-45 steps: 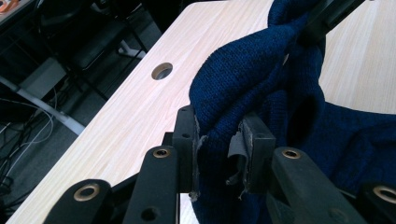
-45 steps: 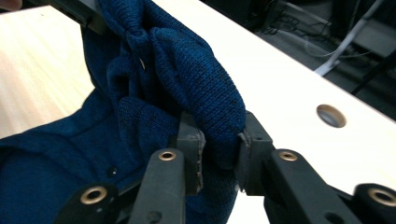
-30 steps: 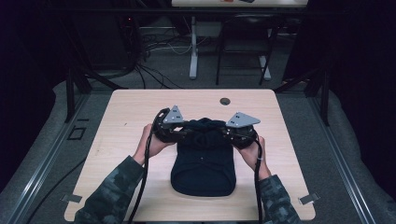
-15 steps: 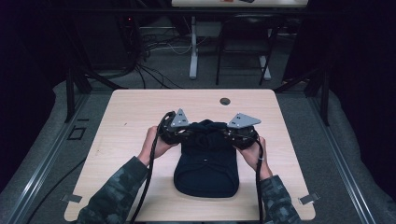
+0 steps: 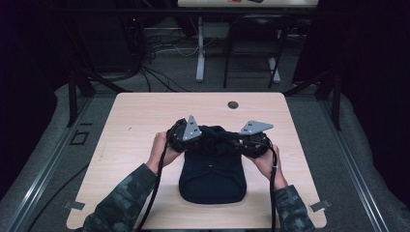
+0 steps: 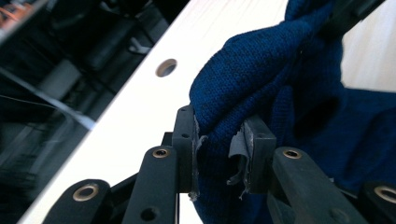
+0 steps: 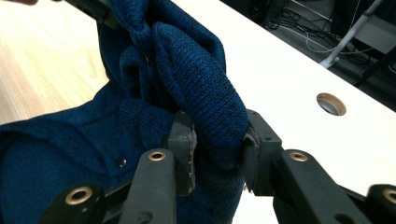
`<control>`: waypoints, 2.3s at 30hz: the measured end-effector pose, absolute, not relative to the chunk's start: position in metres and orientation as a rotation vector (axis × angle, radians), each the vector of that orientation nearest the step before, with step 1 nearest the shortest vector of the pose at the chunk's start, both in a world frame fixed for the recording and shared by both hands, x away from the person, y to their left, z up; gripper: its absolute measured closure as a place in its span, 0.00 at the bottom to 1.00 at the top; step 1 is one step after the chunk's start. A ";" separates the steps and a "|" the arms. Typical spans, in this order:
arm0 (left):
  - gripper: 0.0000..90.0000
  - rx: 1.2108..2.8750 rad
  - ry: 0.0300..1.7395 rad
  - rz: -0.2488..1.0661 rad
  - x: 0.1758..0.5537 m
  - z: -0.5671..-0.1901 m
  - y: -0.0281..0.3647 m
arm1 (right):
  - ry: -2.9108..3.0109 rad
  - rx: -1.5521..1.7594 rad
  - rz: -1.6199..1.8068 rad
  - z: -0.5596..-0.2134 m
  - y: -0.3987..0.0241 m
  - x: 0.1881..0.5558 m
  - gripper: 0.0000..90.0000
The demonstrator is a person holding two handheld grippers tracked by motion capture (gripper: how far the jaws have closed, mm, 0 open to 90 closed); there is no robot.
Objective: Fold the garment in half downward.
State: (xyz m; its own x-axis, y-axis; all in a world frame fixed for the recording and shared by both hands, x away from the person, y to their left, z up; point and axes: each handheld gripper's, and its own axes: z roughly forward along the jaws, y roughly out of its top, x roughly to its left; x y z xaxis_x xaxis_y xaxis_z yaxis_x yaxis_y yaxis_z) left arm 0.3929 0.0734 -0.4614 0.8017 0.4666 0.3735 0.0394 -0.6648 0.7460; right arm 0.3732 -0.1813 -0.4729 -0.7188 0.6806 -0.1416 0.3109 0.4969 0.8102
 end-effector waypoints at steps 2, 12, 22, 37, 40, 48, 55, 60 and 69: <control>0.79 2.219 0.379 0.684 0.394 -0.461 0.076 | 2.307 0.812 1.111 -0.475 -0.181 0.372 0.77; 0.69 2.230 0.424 0.579 0.392 -0.467 0.082 | 2.345 0.796 1.083 -0.482 -0.179 0.365 0.80; 0.56 2.255 0.496 0.488 0.393 -0.482 0.088 | 2.379 0.799 1.093 -0.488 -0.181 0.360 0.80; 0.74 2.202 0.464 0.468 0.372 -0.494 0.094 | 2.421 0.774 1.061 -0.494 -0.184 0.347 0.80; 0.76 2.198 0.455 0.464 0.367 -0.497 0.093 | 2.429 0.774 1.050 -0.497 -0.184 0.343 0.80; 0.78 2.196 0.430 0.451 0.358 -0.505 0.094 | 2.446 0.756 1.026 -0.500 -0.185 0.333 0.79; 0.79 2.204 0.418 0.434 0.350 -0.513 0.095 | 2.469 0.757 1.012 -0.507 -0.185 0.327 0.79; 0.79 2.214 0.418 0.411 0.346 -0.521 0.097 | 2.500 0.758 1.004 -0.514 -0.183 0.322 0.78; 0.78 2.233 0.416 0.366 0.339 -0.536 0.098 | 2.534 0.772 0.962 -0.527 -0.180 0.315 0.76</control>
